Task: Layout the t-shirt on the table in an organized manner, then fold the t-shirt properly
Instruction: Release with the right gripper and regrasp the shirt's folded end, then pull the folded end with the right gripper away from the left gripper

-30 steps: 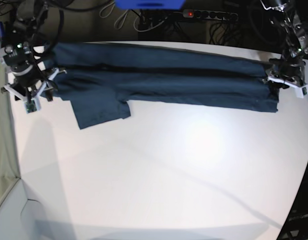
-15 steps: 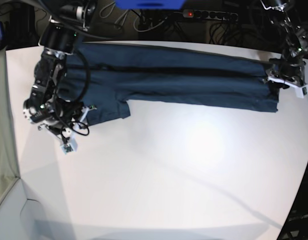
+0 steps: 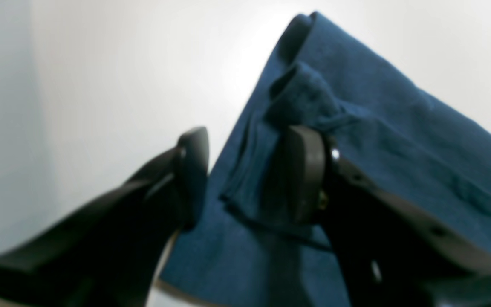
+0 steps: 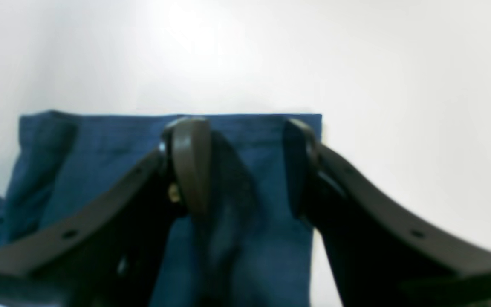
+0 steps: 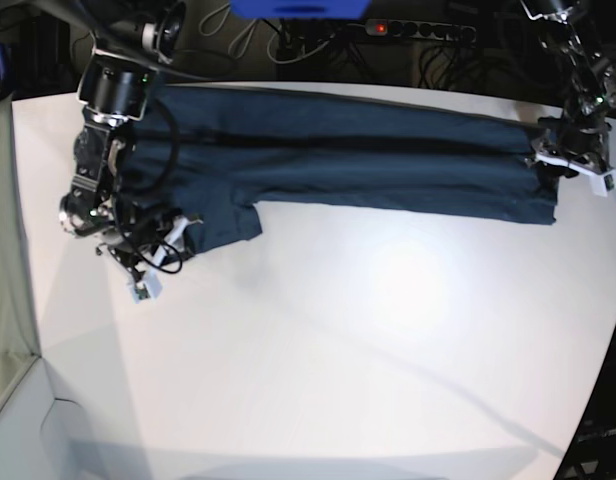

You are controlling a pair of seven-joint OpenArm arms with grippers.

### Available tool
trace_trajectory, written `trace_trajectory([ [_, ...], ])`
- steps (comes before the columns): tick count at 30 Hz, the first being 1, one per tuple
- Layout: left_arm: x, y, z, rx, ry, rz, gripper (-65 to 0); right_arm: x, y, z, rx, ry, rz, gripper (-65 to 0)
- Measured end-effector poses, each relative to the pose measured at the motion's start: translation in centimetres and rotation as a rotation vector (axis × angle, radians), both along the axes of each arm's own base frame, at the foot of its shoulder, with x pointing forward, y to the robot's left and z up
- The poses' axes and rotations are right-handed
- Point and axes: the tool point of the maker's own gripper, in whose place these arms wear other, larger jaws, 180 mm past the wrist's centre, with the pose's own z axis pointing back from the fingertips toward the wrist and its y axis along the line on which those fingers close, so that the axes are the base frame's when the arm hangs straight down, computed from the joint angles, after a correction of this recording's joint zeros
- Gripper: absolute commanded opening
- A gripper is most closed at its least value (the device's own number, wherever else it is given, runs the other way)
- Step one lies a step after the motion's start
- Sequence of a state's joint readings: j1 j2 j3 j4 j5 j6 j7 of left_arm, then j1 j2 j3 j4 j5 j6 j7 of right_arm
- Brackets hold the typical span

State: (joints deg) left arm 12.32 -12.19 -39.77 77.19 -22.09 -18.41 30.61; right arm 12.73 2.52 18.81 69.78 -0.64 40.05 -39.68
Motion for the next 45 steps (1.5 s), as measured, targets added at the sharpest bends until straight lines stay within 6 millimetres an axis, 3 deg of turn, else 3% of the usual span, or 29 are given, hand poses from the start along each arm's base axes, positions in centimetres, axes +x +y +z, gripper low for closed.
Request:
trace_trajectory([
  [2, 0.0, 0.0, 0.0, 0.000, -0.001, 0.000, -36.6, -0.2, 0.0, -0.2, 0.024, -0.022, -0.008, -44.0],
  [6, 0.1, 0.0, 0.0, 0.002, 0.000, -0.001, -36.6, -1.0, 0.1, -0.6, 0.065, -0.066, -0.031, -65.0],
  [14, 0.1, 0.0, 0.0, 0.002, 0.000, -0.001, -36.6, -1.3, -0.2, -0.1, 0.022, -0.054, -0.017, -65.0],
  [18, 0.1, 0.0, 0.0, 0.001, 0.001, -0.001, -36.5, -2.9, -1.4, 0.7, -0.093, -0.010, 0.002, -65.0],
  [26, 0.2, 0.0, 0.0, 0.000, 0.001, -0.002, -36.3, -3.9, -1.0, 6.7, -0.175, -0.147, -0.005, -65.0],
  [33, 0.2, 0.0, 0.0, 0.000, 0.001, -0.002, -36.3, -6.7, -1.9, 9.2, -0.276, -0.152, -0.016, -65.0],
  [37, 0.4, -0.1, 0.1, -0.001, 0.002, -0.004, -36.3, -8.6, -2.1, 9.3, -0.301, -0.138, -0.012, -65.0],
  [45, 0.4, -0.1, 0.1, 0.001, 0.000, -0.004, -36.2, -11.1, -5.5, 8.5, -0.319, -0.088, -0.121, -65.0],
])
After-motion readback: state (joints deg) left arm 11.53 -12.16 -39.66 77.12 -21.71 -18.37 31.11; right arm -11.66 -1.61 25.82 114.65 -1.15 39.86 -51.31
